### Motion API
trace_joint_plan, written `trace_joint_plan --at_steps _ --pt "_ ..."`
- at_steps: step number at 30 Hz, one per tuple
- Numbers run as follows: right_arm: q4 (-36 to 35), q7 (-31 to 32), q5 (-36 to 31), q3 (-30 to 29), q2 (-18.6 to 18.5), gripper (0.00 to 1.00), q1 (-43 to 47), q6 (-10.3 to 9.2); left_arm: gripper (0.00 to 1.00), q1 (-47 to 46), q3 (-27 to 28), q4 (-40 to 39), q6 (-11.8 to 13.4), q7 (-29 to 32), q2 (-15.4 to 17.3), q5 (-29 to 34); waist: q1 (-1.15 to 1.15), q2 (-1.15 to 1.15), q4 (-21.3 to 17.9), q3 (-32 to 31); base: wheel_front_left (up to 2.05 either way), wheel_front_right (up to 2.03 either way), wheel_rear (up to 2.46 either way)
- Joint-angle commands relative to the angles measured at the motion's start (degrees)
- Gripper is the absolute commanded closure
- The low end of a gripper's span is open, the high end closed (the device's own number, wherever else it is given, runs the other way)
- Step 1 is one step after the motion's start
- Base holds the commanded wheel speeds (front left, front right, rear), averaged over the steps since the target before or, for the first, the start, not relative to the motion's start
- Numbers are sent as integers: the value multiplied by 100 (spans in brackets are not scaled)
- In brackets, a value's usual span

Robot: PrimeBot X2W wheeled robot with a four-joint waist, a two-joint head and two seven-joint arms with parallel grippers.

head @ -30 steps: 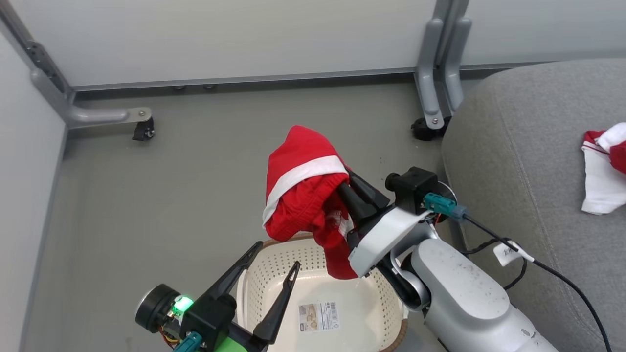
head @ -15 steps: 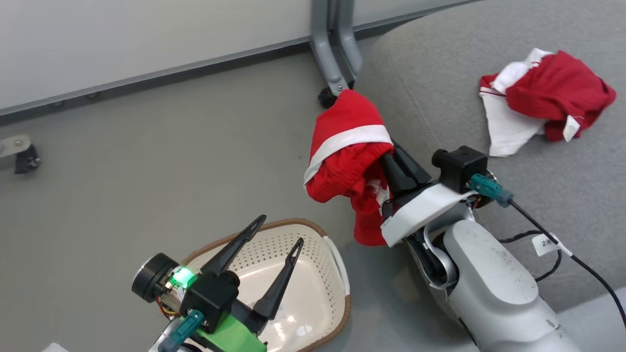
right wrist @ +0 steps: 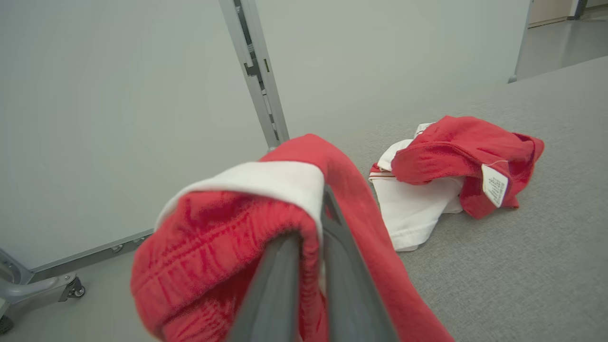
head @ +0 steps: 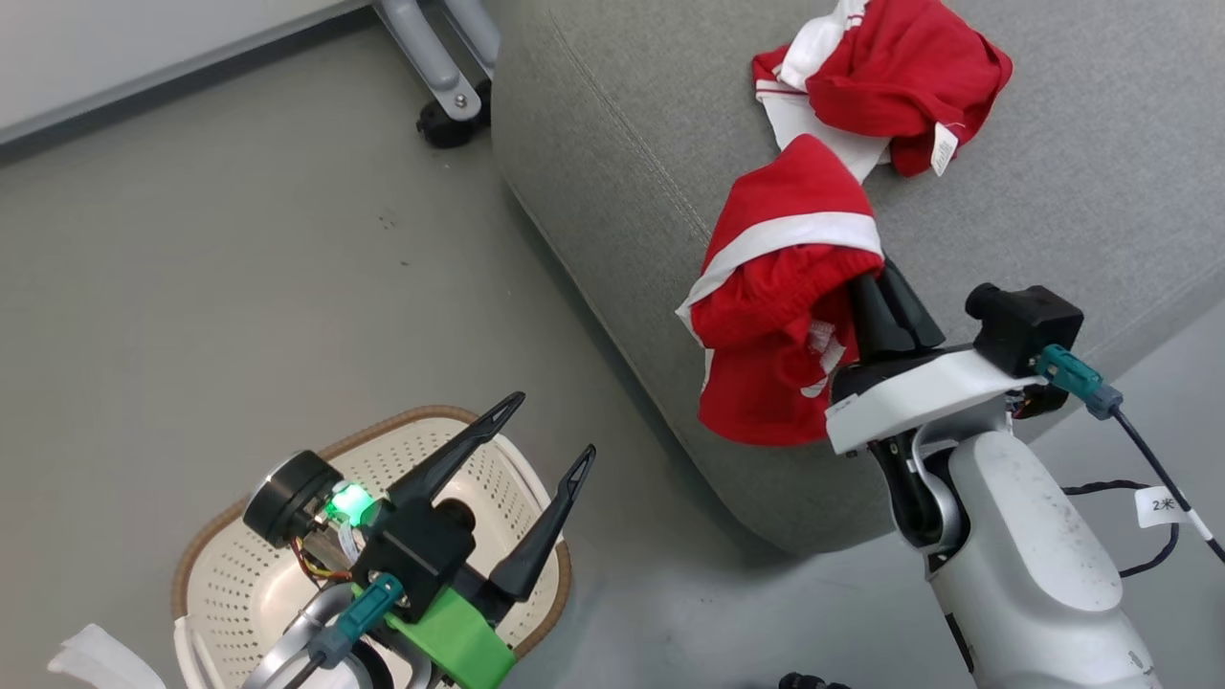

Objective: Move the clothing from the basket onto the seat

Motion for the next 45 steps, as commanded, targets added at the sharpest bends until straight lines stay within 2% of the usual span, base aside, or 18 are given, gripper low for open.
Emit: trace_joint_plan --at_steps 1,10,17,23,28,36,37,38,39,40,45 --pt "-93 -26 -54 -78 29 100 11 0 0 -136 6 -37 -38 28 67 -40 0 -1 -355 509 0 0 0" --pt "-418 -27 -183 -928 -36 100 -752 0 0 -555 38 -240 -78 241 328 74 0 -1 -355 981 0 0 0" --pt "-317 -26 -1 -1642 -534 100 -1963 0 0 -857 180 -568 -39 344 506 206 0 -1 -44 1589 0 0 0" --pt "122 -17 258 -2203 -1073 100 -2854 0 0 -1261 264 -817 -87 400 634 289 0 -1 358 2242 0 0 0" --pt "875 4 465 -2294 -1358 100 -3277 0 0 -1594 282 -909 -124 402 739 360 0 -1 621 2742 0 0 0" --pt "2004 -22 510 -2365 -1431 100 -3254 0 0 -1781 223 -812 -141 279 700 394 0 -1 789 3006 0 0 0" --pt "2054 -23 490 -2397 -1418 95 -3202 0 0 -1784 214 -801 -137 265 694 395 0 -1 796 3009 0 0 0" --pt "2059 -23 472 -2456 -1394 67 -3142 0 0 -1790 207 -781 -134 244 689 392 0 -1 802 3007 0 0 0" --pt "2044 -24 451 -2504 -1370 25 -3084 0 0 -1792 203 -760 -131 230 688 390 0 -1 805 2996 0 0 0" --pt "2011 -22 423 -2535 -1326 0 -3010 0 0 -1788 199 -731 -127 220 683 377 0 -1 804 2970 0 0 0" --pt "1727 -21 217 -2767 -1191 0 -2535 0 0 -1686 176 -559 -62 76 632 310 0 -1 803 2686 0 0 0"
